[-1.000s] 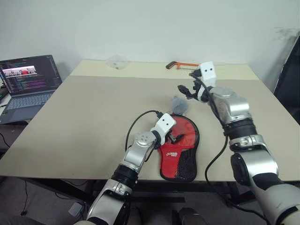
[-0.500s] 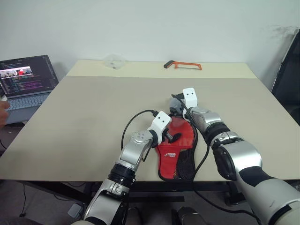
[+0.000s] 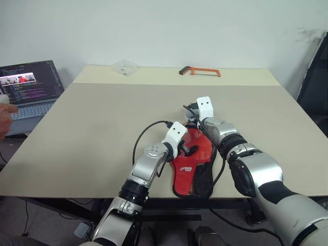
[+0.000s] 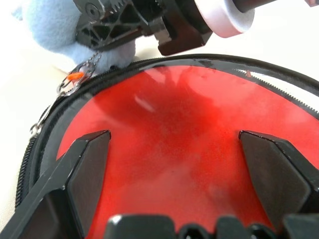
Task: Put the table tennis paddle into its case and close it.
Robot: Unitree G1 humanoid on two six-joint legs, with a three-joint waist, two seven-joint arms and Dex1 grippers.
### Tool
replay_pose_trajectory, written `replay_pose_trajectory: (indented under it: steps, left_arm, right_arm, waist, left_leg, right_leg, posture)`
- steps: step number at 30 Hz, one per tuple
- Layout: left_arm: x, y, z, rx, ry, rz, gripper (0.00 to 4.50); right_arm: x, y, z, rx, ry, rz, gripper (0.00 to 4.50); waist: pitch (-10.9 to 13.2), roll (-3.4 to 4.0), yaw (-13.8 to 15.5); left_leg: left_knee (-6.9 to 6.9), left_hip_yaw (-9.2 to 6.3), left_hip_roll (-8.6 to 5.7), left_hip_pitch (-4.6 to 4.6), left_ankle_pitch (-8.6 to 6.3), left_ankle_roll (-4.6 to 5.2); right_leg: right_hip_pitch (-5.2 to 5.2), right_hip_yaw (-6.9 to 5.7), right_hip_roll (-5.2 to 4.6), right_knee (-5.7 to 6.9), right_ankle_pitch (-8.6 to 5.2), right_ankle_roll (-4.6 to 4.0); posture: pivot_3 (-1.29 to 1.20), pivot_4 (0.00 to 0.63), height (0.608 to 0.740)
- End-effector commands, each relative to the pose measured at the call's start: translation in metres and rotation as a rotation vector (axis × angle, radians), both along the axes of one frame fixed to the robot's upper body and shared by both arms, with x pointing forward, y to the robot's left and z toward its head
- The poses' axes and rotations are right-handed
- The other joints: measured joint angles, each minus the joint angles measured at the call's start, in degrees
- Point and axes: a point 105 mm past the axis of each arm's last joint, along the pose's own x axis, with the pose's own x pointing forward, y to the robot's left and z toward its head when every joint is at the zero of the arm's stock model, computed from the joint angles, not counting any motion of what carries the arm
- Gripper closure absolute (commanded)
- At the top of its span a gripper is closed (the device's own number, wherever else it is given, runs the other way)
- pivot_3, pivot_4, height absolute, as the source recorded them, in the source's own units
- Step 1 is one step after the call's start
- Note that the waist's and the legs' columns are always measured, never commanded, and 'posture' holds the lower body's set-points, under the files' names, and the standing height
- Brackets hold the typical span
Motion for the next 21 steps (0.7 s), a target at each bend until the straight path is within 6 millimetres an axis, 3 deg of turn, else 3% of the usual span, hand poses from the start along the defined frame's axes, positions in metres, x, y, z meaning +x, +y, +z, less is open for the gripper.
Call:
replay_pose_trajectory:
  steps: [1, 5, 10, 21]
  left_arm:
    - [-0.002, -0.004, 0.003, -0.001, -0.007, -0.011, 0.00]
    - [-0.004, -0.006, -0.002, 0.012, 0.002, -0.020, 0.00]
    - [-0.005, -0.010, -0.002, 0.009, 0.005, -0.030, 0.00]
    - [-0.005, -0.008, -0.007, 0.022, 0.015, -0.032, 0.00]
  right_arm:
    - [0.012, -0.015, 0.040, 0.008, -0.128, -0.058, 4.05]
    - [0.015, -0.017, 0.056, -0.021, -0.186, -0.039, 4.12]
    - [0.017, -0.030, 0.061, -0.080, -0.213, -0.063, 4.12]
    - [0.015, -0.087, 0.043, -0.274, -0.168, -0.103, 4.14]
  waist:
    - [0.01, 0.00, 0.03]
    - [0.04, 0.02, 0.06]
    - [0.05, 0.01, 0.18]
    - [0.09, 0.04, 0.38]
  left_leg:
    - [0.00, 0.00, 0.00, -0.02, 0.00, 0.00]
    - [0.00, 0.00, 0.00, -0.09, 0.00, 0.00]
    - [0.00, -0.01, 0.00, -0.11, 0.00, 0.00]
    - [-0.01, 0.01, -0.03, -0.15, 0.00, 0.00]
  right_leg:
    - [-0.01, 0.00, 0.00, 0.00, 0.00, 0.00]
    - [-0.06, -0.01, 0.00, -0.04, 0.00, -0.01]
    - [-0.07, -0.02, -0.01, -0.07, 0.00, 0.00]
    - [-0.08, -0.03, -0.05, -0.10, -0.02, -0.04]
  posture:
    - [0.00, 0.150, 0.740]
    - [0.00, 0.150, 0.740]
    - [0.00, 0.150, 0.740]
    - [0.00, 0.150, 0.740]
